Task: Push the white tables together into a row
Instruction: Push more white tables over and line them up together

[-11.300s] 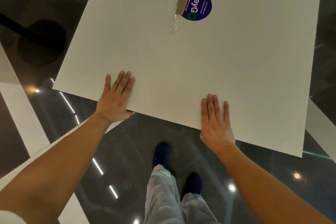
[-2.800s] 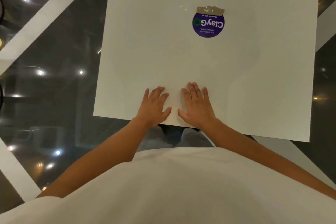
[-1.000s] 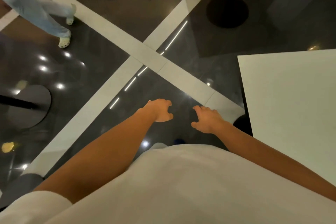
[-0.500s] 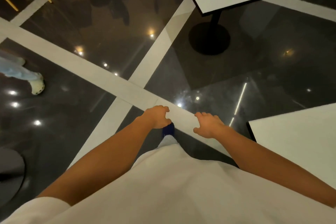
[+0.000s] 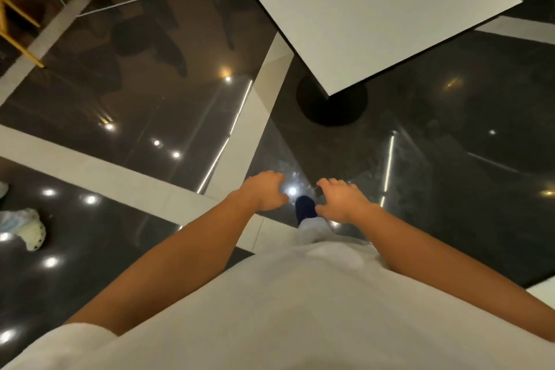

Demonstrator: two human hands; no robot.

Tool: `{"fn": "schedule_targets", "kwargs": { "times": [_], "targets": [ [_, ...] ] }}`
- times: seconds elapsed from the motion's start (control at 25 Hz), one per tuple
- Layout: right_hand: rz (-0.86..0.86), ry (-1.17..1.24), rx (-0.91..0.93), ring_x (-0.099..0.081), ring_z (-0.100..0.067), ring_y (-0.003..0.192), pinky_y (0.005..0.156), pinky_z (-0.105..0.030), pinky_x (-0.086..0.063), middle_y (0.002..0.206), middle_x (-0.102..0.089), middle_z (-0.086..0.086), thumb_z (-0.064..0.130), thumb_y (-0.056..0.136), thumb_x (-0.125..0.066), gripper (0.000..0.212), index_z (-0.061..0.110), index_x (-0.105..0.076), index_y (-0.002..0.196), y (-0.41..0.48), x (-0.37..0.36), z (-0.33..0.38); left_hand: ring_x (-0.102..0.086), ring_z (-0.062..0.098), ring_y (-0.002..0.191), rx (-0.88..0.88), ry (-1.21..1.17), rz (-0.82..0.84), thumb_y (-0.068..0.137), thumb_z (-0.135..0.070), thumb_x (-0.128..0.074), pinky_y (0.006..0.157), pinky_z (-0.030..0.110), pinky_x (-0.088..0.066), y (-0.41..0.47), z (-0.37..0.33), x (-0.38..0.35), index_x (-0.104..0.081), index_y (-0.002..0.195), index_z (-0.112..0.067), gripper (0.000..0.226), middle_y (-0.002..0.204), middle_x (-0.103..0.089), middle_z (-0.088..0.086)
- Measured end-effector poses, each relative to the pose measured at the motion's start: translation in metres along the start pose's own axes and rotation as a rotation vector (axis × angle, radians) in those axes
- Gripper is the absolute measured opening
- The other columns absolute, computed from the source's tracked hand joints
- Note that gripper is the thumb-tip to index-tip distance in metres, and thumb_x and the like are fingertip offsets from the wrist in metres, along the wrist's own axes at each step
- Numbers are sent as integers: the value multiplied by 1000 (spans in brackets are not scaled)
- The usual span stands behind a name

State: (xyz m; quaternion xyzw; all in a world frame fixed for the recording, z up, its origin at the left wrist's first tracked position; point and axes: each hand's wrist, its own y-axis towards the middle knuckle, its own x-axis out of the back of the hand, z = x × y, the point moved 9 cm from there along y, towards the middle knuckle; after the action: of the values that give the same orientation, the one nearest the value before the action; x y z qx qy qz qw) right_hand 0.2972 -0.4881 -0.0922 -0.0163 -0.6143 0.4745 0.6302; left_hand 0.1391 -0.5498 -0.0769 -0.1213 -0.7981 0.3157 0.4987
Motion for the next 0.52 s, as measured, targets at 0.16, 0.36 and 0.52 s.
{"fn": "schedule_targets", "kwargs": {
  "times": [0.16,0.36,0.52],
  "targets": [
    [-19,15,7,-43,-31,131,108,-50,-35,145,-45,-10,43,91,-59,70,15,-30,149,61,39,-7,-50,31,128,16,8,-22,93,-40,-59,103,43,-44,56,15,43,-40,147,-20,60,150,-43,7],
    [-22,8,66,-46,-32,127,104,-49,-38,141,-47,-12,45,92,-56,69,15,-30,148,182,148,-15,-50,30,126,30,9,-20,92,-42,-58,99,41,-42,156,32,159,-39,147,-20,62,148,-43,6],
    [-48,-3,73,-52,-31,120,100,-46,-42,139,-49,-12,44,92,-57,68,16,-31,148,251,218,-11,-50,30,125,23,34,-61,91,-43,-58,98,41,-42,218,43,238,-39,146,-20,63,146,-44,7]
  ]
}}
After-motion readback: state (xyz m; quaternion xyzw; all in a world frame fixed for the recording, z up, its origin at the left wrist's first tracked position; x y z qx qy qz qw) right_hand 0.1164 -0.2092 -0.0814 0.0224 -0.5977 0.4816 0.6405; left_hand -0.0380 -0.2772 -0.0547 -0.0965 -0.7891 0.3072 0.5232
